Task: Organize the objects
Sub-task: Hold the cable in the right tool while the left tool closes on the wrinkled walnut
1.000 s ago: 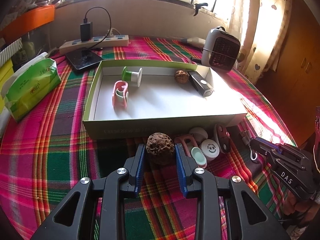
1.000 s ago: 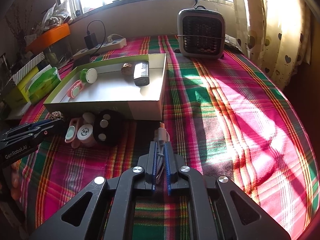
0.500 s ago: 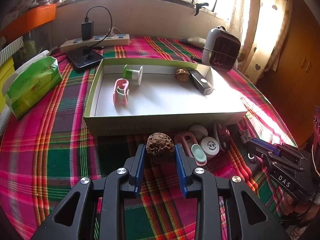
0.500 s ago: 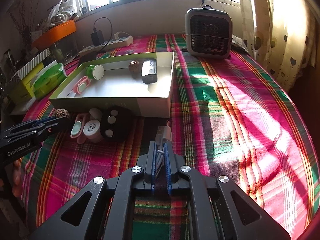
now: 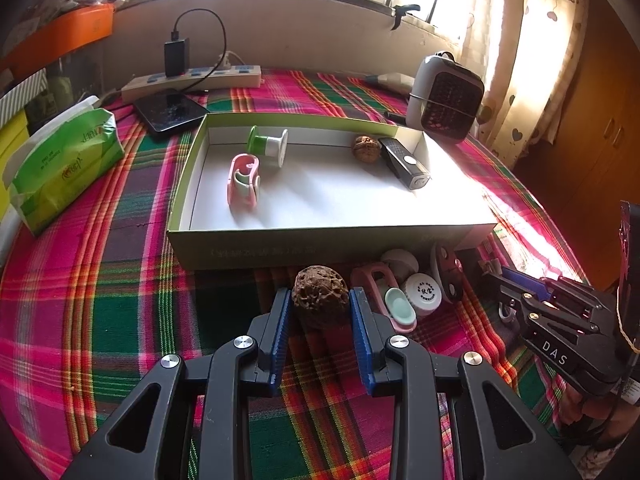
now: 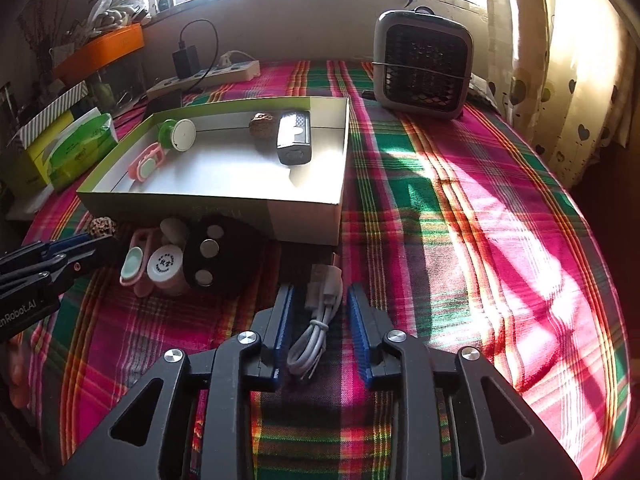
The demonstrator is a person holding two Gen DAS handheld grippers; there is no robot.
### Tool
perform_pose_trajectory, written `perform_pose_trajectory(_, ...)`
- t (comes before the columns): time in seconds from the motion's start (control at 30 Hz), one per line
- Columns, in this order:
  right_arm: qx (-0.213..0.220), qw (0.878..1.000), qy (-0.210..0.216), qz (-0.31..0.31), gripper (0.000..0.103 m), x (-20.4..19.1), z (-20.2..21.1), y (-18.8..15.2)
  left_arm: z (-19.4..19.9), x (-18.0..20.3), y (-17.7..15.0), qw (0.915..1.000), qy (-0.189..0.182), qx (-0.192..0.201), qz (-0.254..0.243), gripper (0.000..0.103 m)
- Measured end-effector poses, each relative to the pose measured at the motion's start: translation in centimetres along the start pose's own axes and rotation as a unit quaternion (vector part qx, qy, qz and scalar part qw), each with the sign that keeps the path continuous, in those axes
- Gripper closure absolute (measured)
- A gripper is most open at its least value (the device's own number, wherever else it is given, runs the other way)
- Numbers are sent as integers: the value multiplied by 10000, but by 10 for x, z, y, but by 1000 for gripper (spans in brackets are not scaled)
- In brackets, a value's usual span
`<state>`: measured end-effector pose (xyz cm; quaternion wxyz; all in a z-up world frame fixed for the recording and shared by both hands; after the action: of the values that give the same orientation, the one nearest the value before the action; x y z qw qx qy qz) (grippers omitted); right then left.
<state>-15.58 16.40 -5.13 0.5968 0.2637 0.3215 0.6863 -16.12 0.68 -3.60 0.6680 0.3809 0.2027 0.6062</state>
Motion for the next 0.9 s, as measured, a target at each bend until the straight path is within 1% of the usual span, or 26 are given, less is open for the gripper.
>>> perform_pose_trajectory(0.37, 96, 9999, 33, -49, 84, 1, 4, 1, 0, 0, 1, 10000, 6, 22, 1, 76)
perform_pose_trajectory(0.6, 17, 9999, 106, -27, 84, -3, 3, -1, 2, 0, 2, 10000, 25, 26, 3, 76)
perform_pose_trajectory(0.73, -14, 9998, 175, -24, 84, -5, 3, -1, 4, 0, 4, 10000, 18, 45, 1, 76)
perform_pose_trajectory(0.9, 64, 9997, 220, 5, 84, -7, 10, 4, 9, 2, 11, 9999, -9, 123, -20, 76)
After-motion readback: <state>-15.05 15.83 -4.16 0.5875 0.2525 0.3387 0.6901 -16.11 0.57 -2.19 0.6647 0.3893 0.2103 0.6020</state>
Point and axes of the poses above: each gripper's, at about its wrist camera, not at the fingertips, and z roughly against the way its jaws point, x to its right, y to its top, the point moved 7 cm from there along -z, roughly the way its jaws point, and after that the axes turned 10 degrees about x, right-handed, at the moved point
